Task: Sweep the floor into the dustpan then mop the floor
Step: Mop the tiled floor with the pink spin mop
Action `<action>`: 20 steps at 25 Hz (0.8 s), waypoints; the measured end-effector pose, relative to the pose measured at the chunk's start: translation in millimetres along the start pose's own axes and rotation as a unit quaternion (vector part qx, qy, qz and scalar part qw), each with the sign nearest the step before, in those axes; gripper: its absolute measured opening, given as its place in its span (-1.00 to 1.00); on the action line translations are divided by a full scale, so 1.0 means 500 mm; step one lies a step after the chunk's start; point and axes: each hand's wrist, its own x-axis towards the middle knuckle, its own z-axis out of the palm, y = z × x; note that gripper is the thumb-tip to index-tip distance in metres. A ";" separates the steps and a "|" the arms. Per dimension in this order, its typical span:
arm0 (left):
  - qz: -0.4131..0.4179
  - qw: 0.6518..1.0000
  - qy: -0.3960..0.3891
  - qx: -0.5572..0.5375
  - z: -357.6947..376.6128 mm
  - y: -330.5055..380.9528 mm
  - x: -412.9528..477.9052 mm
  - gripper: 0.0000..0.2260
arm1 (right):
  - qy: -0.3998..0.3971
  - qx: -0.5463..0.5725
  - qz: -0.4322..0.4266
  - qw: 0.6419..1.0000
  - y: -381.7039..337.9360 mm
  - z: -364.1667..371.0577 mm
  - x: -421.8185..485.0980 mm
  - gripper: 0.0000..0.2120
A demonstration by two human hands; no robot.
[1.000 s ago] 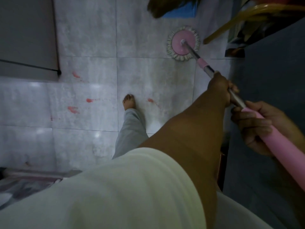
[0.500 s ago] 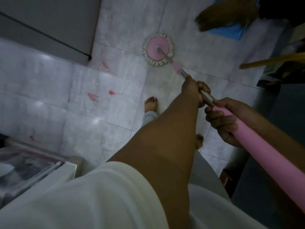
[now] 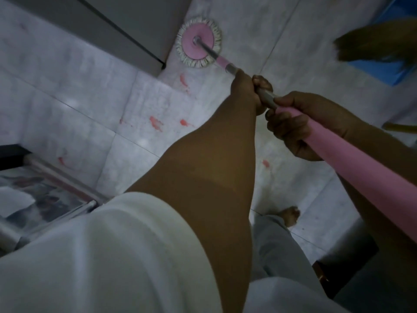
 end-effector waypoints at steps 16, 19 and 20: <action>-0.006 1.000 -0.014 0.010 -0.064 -0.238 -0.033 -0.49 | -0.011 0.024 -0.006 1.000 0.158 -0.163 -0.108 -0.85; -0.016 1.000 -0.014 -0.006 -0.099 -0.383 -0.069 -0.49 | 0.010 -0.002 0.006 1.000 0.259 -0.229 -0.198 -0.82; -0.022 1.000 -0.011 -0.014 -0.110 -0.427 -0.081 -0.49 | 0.023 -0.005 0.012 1.000 0.290 -0.245 -0.228 -0.82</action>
